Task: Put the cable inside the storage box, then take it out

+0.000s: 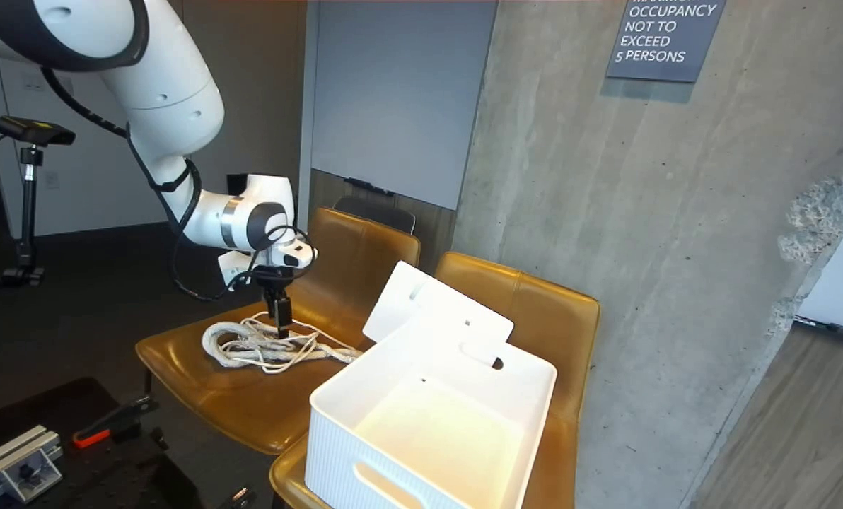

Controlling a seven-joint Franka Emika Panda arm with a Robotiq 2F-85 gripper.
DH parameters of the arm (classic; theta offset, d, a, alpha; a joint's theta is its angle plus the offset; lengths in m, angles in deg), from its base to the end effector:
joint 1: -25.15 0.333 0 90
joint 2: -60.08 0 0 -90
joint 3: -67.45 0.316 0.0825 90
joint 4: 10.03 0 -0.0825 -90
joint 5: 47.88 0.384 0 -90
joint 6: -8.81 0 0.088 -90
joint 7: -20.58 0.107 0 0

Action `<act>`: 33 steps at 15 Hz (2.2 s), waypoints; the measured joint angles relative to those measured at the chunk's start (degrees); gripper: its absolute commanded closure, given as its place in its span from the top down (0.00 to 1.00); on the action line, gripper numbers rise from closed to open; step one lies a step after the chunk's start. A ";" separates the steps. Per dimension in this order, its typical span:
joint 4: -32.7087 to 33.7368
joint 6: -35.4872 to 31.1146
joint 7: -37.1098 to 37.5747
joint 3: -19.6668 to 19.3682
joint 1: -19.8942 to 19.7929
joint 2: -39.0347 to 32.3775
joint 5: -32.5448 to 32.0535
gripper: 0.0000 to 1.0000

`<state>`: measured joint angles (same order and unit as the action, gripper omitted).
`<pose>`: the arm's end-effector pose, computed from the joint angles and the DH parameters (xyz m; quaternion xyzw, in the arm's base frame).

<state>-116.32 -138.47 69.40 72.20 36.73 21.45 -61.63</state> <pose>0.6160 0.1818 0.1595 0.9802 -0.1922 0.0420 0.0222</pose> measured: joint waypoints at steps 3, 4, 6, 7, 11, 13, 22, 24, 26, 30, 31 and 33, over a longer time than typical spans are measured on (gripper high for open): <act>5.64 0.31 -2.45 -2.16 1.54 -6.99 2.87 1.00; 7.37 1.16 -3.13 -2.96 2.17 -8.78 3.10 1.00; 10.72 4.27 -4.48 -4.29 3.37 -11.43 3.18 0.92; 12.38 5.89 -5.33 -4.52 3.83 -12.35 3.27 0.74; 17.08 11.29 -8.75 -4.62 4.73 -14.67 3.64 0.45; 18.13 13.55 -10.18 -4.75 4.81 -14.94 3.64 0.31; 17.94 14.92 -12.55 -5.11 4.86 -14.97 4.83 0.00; 17.33 14.97 -12.86 -5.11 4.86 -14.23 5.15 0.00; 16.15 15.22 -13.16 -5.25 4.79 -12.15 5.19 0.00; 13.21 18.09 -17.16 -5.65 3.70 -3.72 5.19 0.00; 12.60 18.92 -19.18 -5.65 3.12 -1.25 5.19 0.00; 11.88 20.94 -24.11 -5.65 1.72 3.61 5.18 0.00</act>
<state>-104.44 -117.53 45.30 66.55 38.45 25.06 -56.44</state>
